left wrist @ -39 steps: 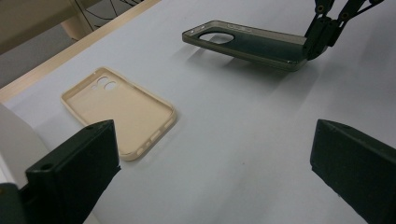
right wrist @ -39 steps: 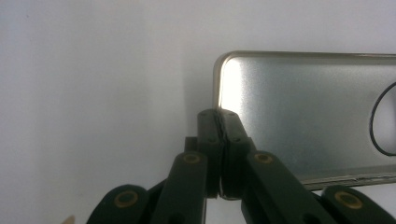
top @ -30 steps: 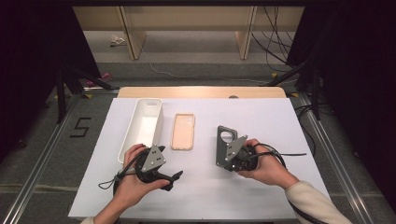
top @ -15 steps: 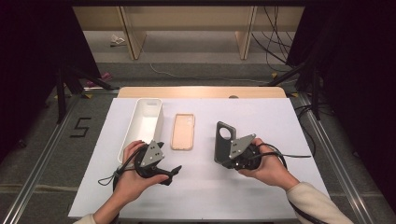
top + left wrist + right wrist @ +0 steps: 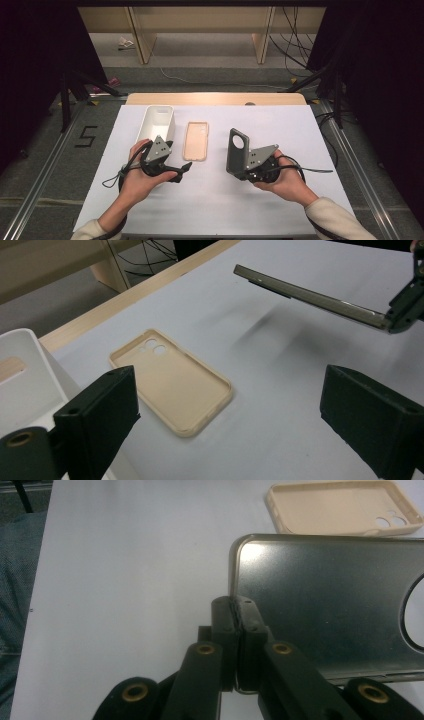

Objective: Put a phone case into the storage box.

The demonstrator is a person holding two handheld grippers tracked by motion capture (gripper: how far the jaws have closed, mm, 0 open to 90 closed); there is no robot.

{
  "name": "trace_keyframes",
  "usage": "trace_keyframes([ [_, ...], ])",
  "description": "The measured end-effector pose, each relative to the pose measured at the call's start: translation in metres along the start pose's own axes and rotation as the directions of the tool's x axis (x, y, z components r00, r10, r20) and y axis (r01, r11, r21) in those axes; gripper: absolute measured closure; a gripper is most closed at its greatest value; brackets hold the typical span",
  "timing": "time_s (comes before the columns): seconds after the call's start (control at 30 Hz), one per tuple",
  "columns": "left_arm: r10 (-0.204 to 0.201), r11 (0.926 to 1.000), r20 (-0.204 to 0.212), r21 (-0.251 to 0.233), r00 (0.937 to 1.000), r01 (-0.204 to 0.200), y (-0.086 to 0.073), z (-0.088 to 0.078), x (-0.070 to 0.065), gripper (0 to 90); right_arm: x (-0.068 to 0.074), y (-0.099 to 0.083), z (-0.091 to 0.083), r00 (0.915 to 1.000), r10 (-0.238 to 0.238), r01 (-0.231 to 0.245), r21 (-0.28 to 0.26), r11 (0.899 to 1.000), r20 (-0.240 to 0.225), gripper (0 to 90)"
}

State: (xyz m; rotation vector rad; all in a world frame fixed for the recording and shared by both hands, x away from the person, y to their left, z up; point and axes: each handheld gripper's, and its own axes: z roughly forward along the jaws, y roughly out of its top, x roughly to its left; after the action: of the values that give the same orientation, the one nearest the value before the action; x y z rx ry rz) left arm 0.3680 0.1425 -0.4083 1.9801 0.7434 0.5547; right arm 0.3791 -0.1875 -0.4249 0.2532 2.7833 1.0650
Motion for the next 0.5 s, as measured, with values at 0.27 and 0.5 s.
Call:
trace_keyframes([
  [0.27,-0.008,1.0,-0.009,0.0,0.9999,0.008,0.006,0.012,0.007,8.3,0.0,0.002,-0.002,1.0,-0.005,0.005,-0.03,1.0,0.009,89.6],
  [0.5,-0.019,0.9998,-0.01,-0.004,0.9998,0.019,0.011,0.017,0.009,8.6,0.0,0.003,-0.002,1.0,0.004,-0.003,-0.047,0.999,0.008,89.6],
])
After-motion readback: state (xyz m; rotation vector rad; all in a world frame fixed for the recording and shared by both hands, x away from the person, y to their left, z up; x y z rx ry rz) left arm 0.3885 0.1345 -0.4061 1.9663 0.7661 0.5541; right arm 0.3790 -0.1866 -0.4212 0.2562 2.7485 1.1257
